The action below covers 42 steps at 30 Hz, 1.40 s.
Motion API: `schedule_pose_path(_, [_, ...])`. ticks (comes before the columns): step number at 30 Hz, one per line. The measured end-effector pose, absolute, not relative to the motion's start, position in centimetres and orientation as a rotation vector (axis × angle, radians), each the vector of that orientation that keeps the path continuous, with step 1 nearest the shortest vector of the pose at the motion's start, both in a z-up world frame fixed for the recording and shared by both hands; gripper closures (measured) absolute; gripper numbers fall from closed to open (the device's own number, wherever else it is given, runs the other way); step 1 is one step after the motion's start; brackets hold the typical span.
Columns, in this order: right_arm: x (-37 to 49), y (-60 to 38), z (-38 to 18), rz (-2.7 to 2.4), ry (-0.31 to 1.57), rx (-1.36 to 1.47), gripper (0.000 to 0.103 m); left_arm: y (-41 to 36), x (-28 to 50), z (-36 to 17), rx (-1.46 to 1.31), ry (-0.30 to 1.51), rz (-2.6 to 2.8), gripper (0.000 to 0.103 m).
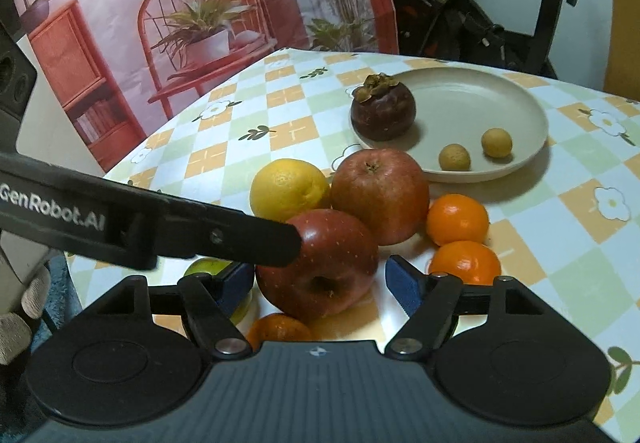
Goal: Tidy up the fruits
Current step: 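Close the left gripper on the red apple beside the plate, then carry the red apple with the left gripper onto the plate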
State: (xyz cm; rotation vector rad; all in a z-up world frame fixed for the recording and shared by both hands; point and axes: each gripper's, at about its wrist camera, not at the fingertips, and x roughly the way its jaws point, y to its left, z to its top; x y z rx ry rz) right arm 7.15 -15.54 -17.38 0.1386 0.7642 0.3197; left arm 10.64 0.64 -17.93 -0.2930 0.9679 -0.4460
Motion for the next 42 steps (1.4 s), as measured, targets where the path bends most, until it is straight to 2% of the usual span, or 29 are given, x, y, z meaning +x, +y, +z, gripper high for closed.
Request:
schedule_pose_path(20, [7.2,-16.5,-17.5,0.306,0.797,0.196,0.031,-1.3,11.4,-18.9,-0.307,0.999,-0.515,0.043])
schedule_pose_path(31, [6.5,-18.7,-13.6,0.285,0.738,0.238,0.031,-2.5,12.0,-14.1,-0.295,0.906,-0.57,0.045])
schedule_pose_path(37, [8.6,-19.6,-10.2,0.288,0.682,0.206,0.031,-2.7,14.7,-11.1,-0.265,0.843,-0.587,0.045])
schedule_pose_path(42, [11.7,-20.0,-9.1,0.286,0.659,0.16,0.031,-2.9,17.9,-11.0,-0.249,0.837,-0.589,0.045])
